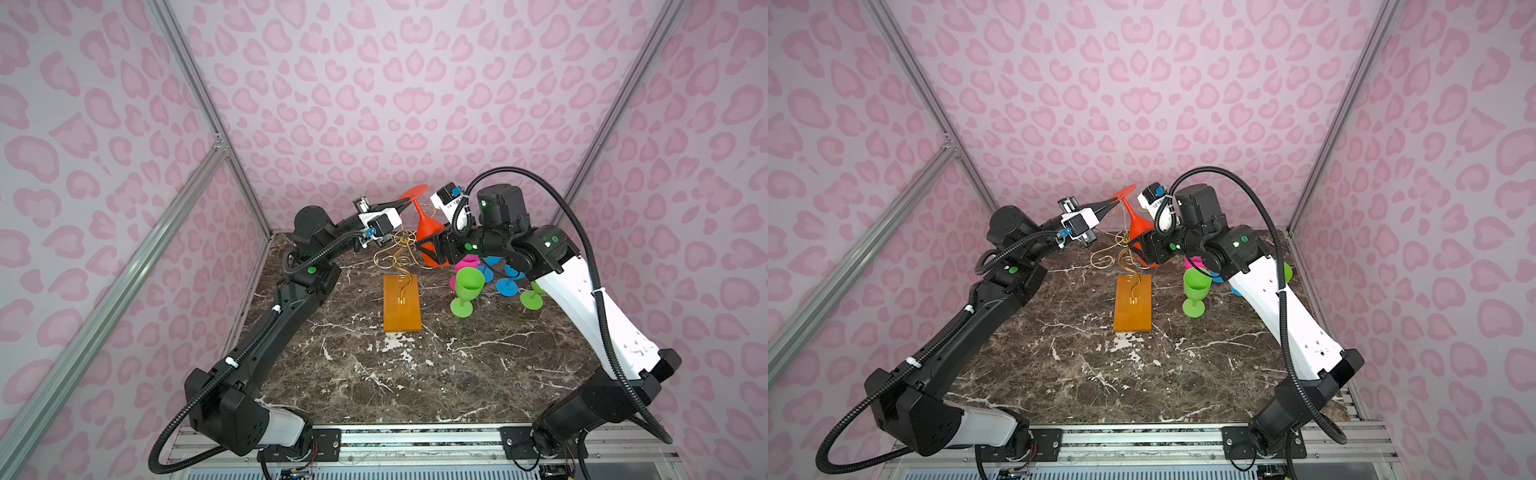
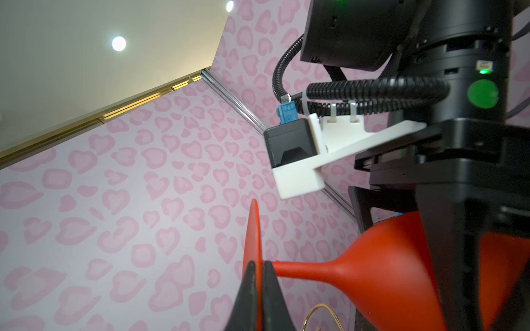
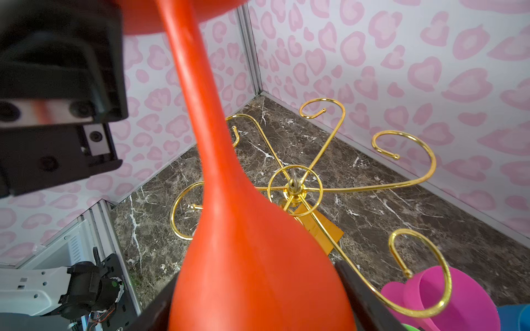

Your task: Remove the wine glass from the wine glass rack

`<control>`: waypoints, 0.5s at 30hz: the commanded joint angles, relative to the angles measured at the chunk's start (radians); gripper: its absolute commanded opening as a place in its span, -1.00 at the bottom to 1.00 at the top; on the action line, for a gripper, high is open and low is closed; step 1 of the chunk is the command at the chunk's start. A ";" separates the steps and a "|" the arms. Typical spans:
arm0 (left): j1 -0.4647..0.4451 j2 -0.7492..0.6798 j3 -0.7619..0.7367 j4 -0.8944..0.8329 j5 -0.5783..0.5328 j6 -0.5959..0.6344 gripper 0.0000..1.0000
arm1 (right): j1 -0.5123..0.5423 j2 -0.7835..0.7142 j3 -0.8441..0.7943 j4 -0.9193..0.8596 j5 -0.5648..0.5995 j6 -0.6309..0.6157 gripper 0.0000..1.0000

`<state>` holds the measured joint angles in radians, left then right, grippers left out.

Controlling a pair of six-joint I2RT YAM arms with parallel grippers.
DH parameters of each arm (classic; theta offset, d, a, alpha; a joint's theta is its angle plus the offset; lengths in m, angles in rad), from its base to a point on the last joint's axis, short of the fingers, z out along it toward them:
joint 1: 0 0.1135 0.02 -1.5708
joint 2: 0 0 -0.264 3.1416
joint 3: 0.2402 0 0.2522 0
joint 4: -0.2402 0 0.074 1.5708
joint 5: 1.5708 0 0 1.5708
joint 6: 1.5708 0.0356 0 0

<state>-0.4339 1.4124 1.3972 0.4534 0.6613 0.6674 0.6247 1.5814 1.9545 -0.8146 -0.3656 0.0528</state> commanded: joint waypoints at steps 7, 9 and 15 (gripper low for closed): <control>0.036 -0.007 0.041 0.041 -0.106 -0.259 -0.94 | -0.017 -0.132 -0.144 0.168 -0.048 0.056 0.96; 0.046 -0.010 0.035 0.041 -0.113 -0.308 -0.94 | -0.033 -0.185 -0.204 0.232 -0.063 0.073 0.97; 0.071 -0.006 0.025 0.054 -0.155 -0.436 -0.94 | -0.103 -0.328 -0.368 0.419 -0.136 0.130 0.97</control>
<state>-0.3748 1.4097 1.4231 0.4500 0.5613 0.3386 0.5392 1.2884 1.6295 -0.5331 -0.4446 0.1444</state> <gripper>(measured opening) 0.068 0.983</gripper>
